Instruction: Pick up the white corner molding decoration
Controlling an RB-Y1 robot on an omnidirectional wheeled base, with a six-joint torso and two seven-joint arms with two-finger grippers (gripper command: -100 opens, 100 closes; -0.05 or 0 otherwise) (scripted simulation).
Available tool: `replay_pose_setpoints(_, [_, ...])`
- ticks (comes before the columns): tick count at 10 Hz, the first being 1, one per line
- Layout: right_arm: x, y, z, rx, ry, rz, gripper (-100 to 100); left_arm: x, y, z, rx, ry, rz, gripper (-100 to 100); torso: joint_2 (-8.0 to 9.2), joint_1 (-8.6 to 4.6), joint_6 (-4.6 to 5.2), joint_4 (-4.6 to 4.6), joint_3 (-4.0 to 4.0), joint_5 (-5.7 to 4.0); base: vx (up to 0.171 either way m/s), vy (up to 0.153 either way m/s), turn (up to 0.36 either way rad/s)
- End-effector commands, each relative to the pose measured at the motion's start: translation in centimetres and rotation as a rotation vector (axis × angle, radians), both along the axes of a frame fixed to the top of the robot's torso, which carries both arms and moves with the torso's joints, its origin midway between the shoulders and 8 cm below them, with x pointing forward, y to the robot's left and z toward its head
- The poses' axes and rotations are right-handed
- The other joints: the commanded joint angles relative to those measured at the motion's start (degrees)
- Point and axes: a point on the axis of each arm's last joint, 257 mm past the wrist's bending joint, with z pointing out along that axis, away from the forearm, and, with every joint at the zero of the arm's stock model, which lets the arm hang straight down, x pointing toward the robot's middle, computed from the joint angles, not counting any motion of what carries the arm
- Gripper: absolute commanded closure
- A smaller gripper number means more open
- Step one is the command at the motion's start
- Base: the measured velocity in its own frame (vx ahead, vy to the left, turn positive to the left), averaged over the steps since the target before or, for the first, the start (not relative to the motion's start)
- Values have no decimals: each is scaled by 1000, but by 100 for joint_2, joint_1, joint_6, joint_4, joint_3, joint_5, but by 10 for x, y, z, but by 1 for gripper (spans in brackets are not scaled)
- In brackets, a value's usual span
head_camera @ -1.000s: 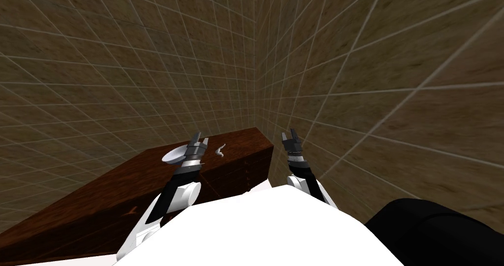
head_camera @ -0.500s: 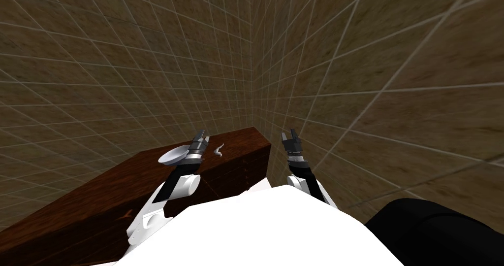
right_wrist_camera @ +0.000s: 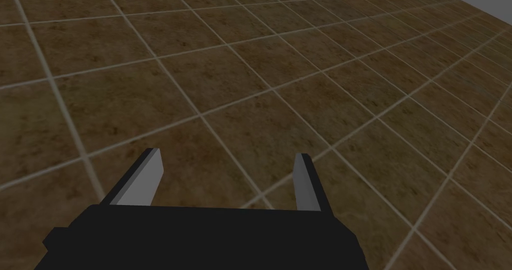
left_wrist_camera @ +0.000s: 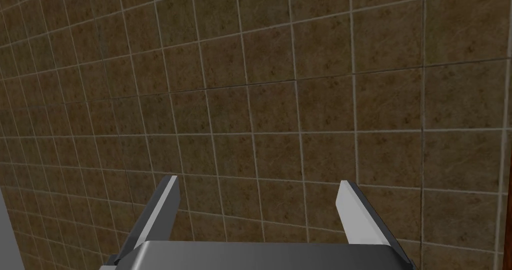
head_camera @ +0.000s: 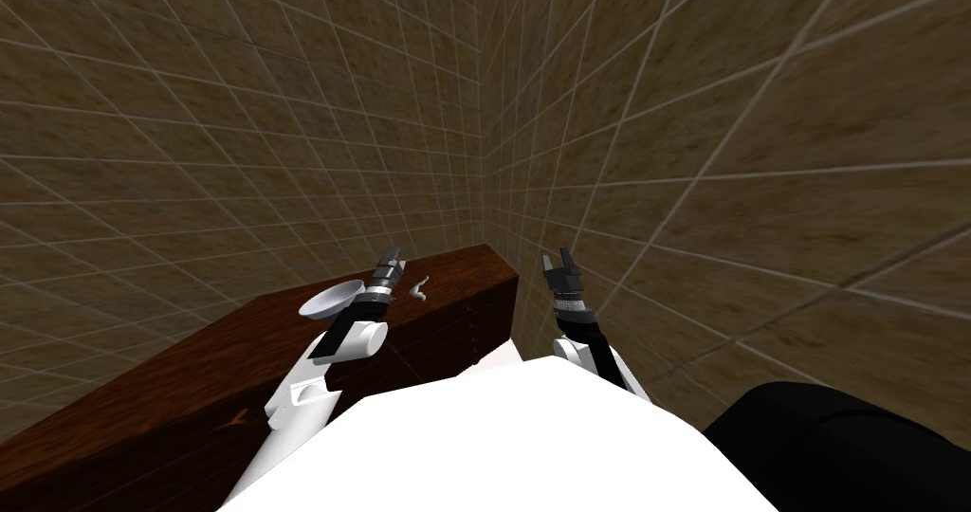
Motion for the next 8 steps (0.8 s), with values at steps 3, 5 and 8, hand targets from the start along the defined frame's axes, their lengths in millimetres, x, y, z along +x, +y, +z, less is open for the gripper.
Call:
replay_pose_setpoints(3, [0,0,0,0,0,0,0,33,13,-13,22,91,17,-100,-1,1,-1,0,0,0,-29,5,-74])
replay_pose_setpoints(5, [0,0,0,0,0,0,0,37,13,-19,20,123,19,-100,-3,2,-1,-1,-2,0,-14,5,-15])
replay_pose_setpoints(8, [0,0,0,0,0,0,0,66,25,-28,32,207,31,-100,-4,2,-2,-1,-3,1,-20,5,-68])
